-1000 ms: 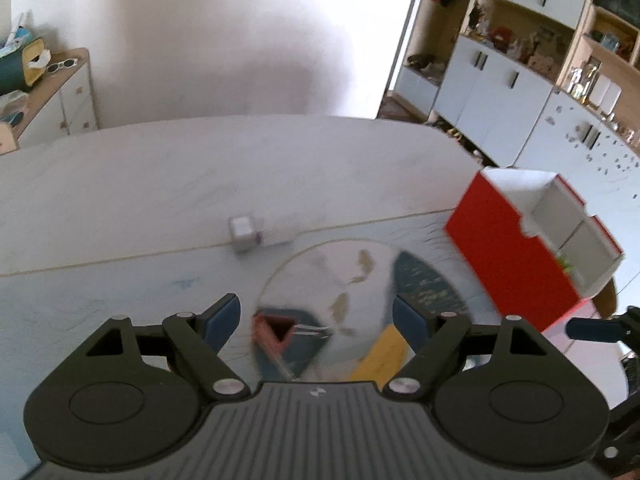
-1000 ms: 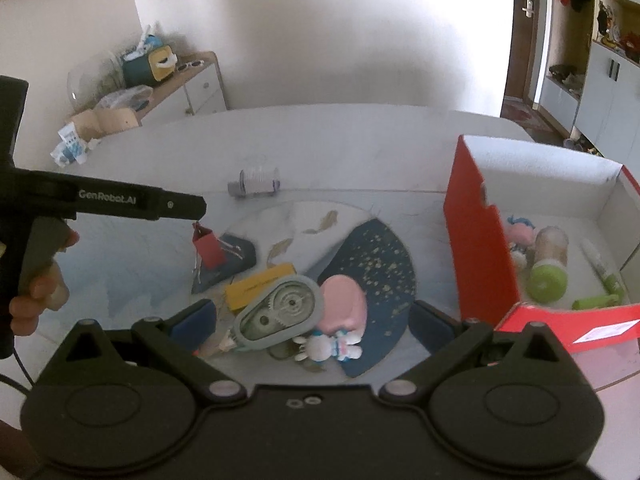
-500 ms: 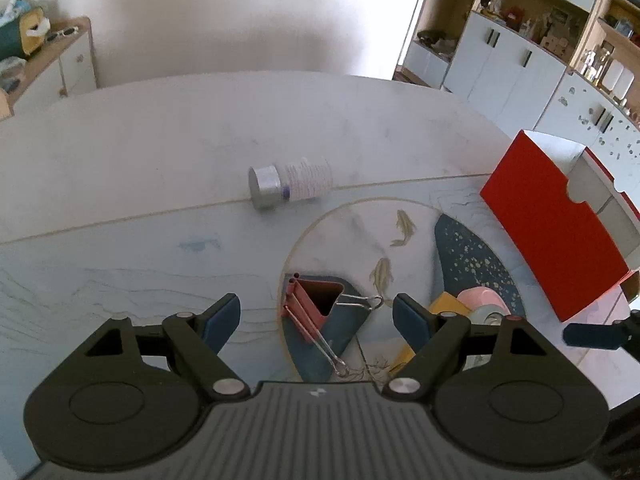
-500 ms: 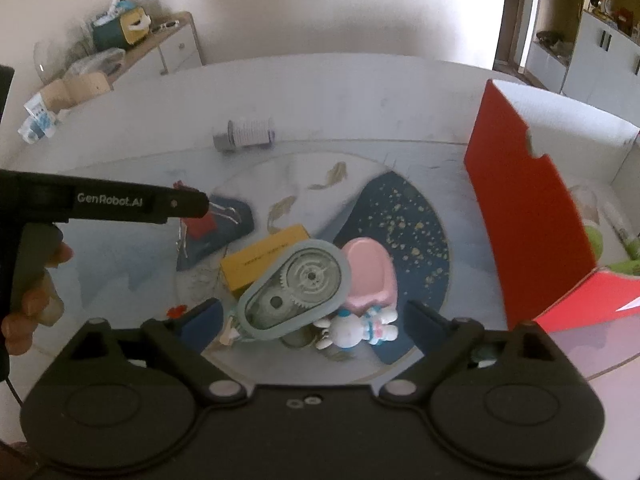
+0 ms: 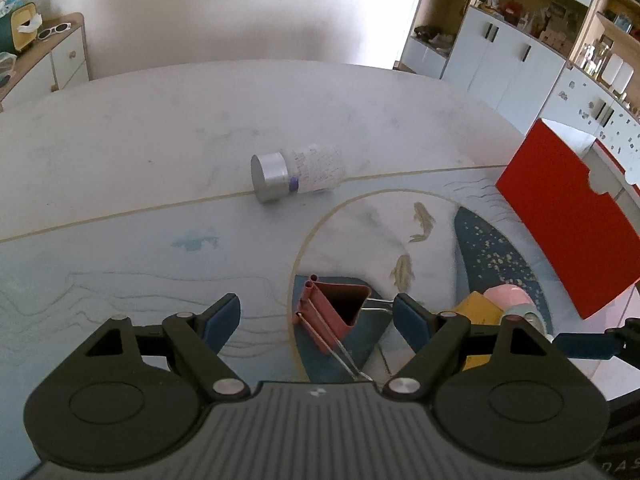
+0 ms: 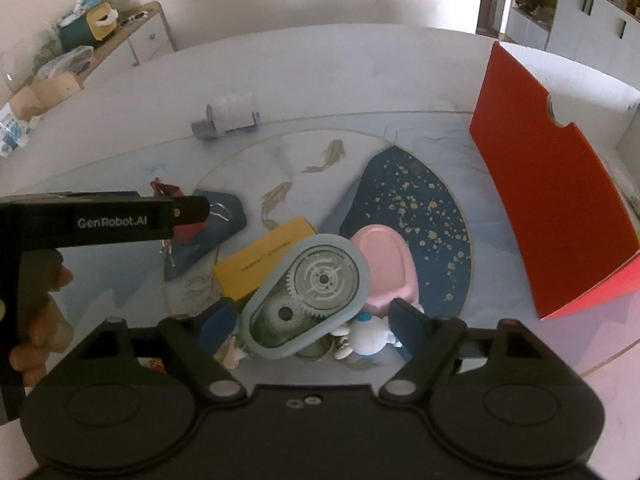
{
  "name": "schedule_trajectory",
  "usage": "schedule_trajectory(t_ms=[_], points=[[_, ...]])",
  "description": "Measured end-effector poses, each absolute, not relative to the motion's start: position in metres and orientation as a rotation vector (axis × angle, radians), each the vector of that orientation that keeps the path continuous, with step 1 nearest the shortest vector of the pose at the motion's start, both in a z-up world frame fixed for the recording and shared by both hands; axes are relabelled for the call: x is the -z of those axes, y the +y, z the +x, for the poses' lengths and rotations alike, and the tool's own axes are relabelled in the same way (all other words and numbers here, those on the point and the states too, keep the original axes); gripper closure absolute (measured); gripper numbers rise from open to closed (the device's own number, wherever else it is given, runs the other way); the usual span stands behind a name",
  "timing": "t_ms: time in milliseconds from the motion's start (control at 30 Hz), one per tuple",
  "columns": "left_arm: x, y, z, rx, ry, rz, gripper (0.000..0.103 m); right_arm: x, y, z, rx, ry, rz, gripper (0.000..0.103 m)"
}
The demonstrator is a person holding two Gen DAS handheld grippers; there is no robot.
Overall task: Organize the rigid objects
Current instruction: 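Grasp the red binder clip with the left tool while the right tool grasps the tape dispenser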
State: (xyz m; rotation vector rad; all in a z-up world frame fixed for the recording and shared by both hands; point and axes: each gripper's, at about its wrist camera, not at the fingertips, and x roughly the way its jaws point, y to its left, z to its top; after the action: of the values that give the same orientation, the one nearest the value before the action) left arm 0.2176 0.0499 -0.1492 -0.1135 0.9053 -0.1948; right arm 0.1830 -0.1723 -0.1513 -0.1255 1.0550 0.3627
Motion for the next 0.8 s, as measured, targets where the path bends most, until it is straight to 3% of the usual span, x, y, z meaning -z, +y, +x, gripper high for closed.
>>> schedule_trajectory(t_ms=[200, 567, 667, 800], points=[[0.1544, 0.0512, 0.2210, 0.200, 0.902, -0.094, 0.020, 0.1535, -0.1664, 0.1847, -0.350, 1.061, -0.133, 0.028], [0.1551, 0.0503, 0.2215, 0.240, 0.903, -0.076, 0.063, 0.1528, -0.1631, 0.1847, -0.340, 1.059, -0.157, 0.033], [0.1541, 0.0497, 0.2215, 0.247, 0.901, -0.077, 0.069, 0.1528, -0.1637, 0.1842, -0.345, 1.054, -0.166, 0.035], [0.1521, 0.0478, 0.2198, 0.253, 0.895, -0.065, 0.070, 0.1515, -0.1660, 0.1835, -0.353, 1.049, -0.160, 0.042]])
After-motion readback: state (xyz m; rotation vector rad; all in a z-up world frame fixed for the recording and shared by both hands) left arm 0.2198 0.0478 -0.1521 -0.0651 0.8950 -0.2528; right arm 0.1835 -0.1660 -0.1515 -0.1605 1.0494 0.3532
